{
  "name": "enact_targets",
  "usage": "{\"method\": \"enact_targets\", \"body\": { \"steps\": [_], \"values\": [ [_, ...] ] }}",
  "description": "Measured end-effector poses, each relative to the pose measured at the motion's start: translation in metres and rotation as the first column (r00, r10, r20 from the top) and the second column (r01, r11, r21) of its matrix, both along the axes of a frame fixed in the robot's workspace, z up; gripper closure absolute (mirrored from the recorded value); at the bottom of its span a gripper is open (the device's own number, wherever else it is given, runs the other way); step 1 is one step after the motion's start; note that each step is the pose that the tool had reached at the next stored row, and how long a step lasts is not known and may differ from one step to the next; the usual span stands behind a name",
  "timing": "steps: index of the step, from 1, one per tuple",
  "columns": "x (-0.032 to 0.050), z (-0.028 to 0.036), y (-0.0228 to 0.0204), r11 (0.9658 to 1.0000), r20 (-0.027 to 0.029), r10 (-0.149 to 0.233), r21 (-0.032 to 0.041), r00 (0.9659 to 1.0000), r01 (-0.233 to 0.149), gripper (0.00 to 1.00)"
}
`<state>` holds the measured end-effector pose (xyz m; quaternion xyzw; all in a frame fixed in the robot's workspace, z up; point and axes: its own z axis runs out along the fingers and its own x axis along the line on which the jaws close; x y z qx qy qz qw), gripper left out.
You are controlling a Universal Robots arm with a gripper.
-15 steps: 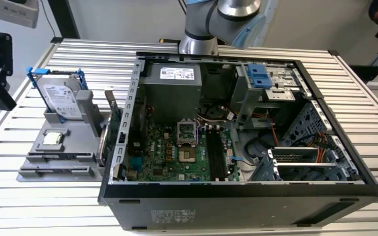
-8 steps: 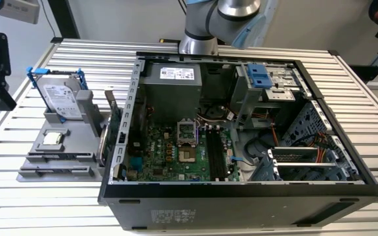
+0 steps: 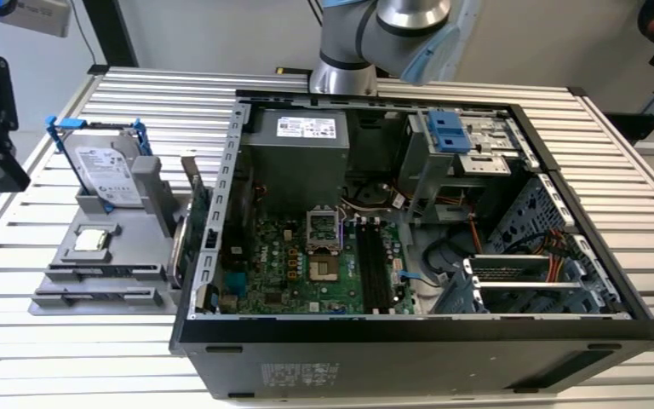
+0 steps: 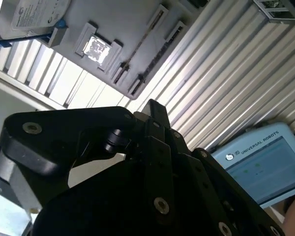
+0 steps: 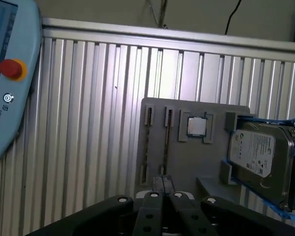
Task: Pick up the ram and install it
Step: 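Pick up the ram and move it above insertion slot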
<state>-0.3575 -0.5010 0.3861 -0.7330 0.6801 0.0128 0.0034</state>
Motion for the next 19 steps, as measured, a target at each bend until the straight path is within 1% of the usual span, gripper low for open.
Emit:
{"method": "enact_targets", "body": {
  "steps": [4, 7, 8, 9, 10, 14, 19],
  "values": [
    [0.0029, -0.0007, 0.0024, 1.0, 0.0001, 0.0, 0.0003, 1.0, 0.0, 1.0],
    [0.0037, -0.0019, 0.0047, 1.0, -0.0007, -0.002, 0.0026, 1.0, 0.002, 1.0],
    [0.0037, -0.0022, 0.0053, 1.0, -0.0018, -0.004, 0.0034, 1.0, 0.004, 1.0],
    [0.0038, -0.0025, 0.0059, 1.0, -0.0041, -0.006, 0.0043, 1.0, 0.006, 1.0],
    [0.0037, -0.0029, 0.0067, 1.0, -0.0059, -0.008, 0.0058, 1.0, 0.008, 1.0],
    [0.0037, -0.0036, 0.0111, 0.9999, -0.0063, -0.009, 0.0132, 0.9999, 0.009, 1.0],
    [0.0037, -0.0036, 0.0112, 0.9999, -0.0063, -0.009, 0.0137, 0.9999, 0.009, 1.0]
  ]
}}
